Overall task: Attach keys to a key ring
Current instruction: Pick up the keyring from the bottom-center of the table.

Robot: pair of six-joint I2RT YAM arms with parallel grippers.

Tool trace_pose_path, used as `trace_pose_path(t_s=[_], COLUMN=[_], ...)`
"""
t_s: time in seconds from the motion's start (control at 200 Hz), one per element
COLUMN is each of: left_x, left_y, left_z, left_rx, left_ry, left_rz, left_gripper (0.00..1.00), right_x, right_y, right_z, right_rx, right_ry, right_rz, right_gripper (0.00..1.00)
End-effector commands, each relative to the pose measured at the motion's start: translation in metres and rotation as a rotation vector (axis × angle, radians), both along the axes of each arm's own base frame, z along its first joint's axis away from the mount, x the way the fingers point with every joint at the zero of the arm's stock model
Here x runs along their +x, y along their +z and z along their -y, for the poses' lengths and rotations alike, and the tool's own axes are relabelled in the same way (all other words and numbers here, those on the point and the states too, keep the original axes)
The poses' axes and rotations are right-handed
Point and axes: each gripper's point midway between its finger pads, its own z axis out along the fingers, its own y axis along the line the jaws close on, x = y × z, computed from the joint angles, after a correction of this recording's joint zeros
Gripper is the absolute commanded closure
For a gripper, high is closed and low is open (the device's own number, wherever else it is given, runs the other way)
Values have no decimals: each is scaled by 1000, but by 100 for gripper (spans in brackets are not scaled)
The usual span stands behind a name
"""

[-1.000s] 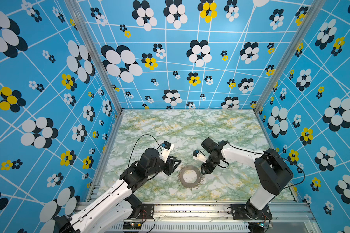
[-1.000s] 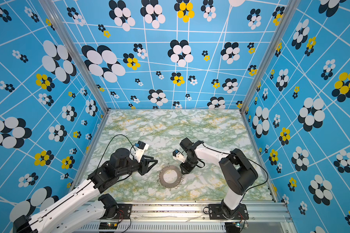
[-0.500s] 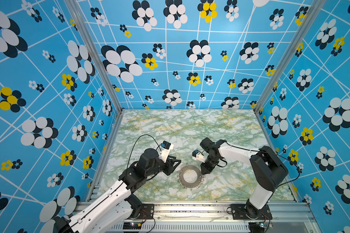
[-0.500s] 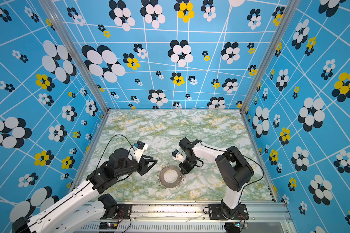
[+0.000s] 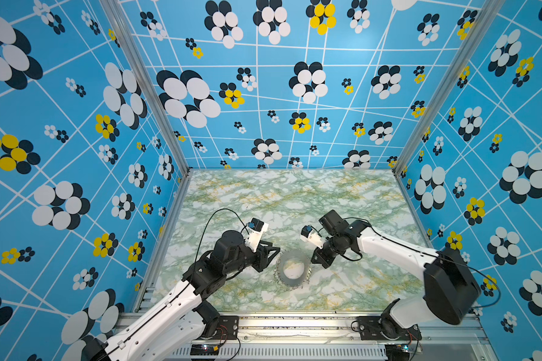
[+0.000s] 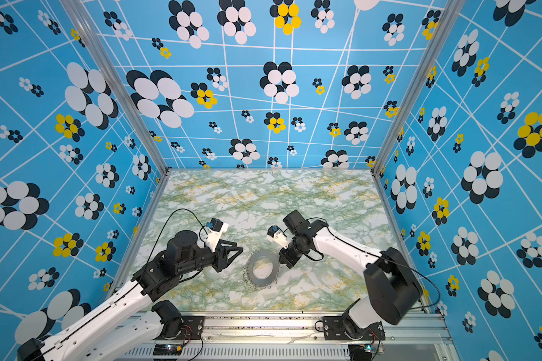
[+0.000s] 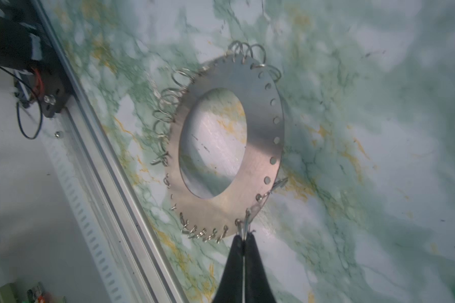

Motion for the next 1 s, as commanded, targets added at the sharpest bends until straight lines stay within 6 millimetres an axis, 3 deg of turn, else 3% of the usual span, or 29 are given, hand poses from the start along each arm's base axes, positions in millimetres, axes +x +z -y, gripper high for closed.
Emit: trace_pose_path(t_s=[0.0,0.195,0.385,0.58,0.745,0.995], left_x=[1,-4,-9,-11,-25,-31], left_y=[36,84,122,132,140,136], left_z=[8,27,45,54,61,66], left_rx=[-31,-67,-90,-42,-69,-74], left_ry=[-57,-197,-328,-410,-503,-535], left_rz=[97,217,306,360,375,401], left_gripper=[58,45,41,44,47,54], right_x=[4,-11,-25,-38,-45,-52], right_y=[60,137,182,213,232,254], right_z=[-22,-30,-35,-35,-35,-36], right_rx=[239,471,575,649,699,773], right_ry=[49,159,258,313,337,361], right_rz=[197,415,493,527,549,578], right_gripper=[100,100,100,100,100,100])
